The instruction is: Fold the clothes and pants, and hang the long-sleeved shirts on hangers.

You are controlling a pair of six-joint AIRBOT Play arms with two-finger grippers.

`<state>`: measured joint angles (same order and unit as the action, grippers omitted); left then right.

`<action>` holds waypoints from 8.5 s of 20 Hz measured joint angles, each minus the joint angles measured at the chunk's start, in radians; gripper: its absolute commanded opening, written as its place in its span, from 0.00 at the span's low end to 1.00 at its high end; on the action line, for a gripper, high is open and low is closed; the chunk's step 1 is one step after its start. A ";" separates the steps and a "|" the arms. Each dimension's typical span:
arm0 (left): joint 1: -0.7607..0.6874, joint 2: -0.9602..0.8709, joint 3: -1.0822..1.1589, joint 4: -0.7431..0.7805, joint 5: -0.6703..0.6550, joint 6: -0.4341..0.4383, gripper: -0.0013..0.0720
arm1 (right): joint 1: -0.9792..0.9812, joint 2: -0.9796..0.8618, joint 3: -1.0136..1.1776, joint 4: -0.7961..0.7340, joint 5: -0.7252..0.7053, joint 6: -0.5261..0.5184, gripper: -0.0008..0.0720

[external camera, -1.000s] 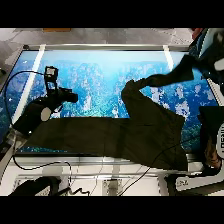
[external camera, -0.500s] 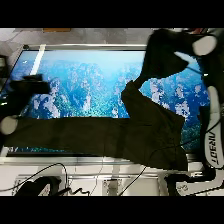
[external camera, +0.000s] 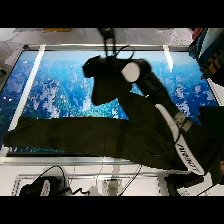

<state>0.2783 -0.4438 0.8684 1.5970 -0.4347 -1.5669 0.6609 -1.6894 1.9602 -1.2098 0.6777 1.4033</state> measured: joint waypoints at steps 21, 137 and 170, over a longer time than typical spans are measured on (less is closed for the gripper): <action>-0.257 -0.542 -0.002 -0.243 -0.367 0.144 0.71 | -0.278 -0.027 0.001 -0.336 0.350 -0.010 0.06; 0.079 -1.124 0.467 -0.400 -0.648 0.263 0.96 | -1.172 0.101 -0.708 0.287 0.510 -0.450 0.06; 0.184 -0.658 0.433 -0.786 -0.637 0.254 0.03 | -1.172 0.104 -0.708 0.246 0.605 -0.450 0.06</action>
<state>0.4625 -1.1019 1.3010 0.8108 -1.0714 -1.3125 -0.5114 -1.5856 1.2522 -0.9638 1.2827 0.9531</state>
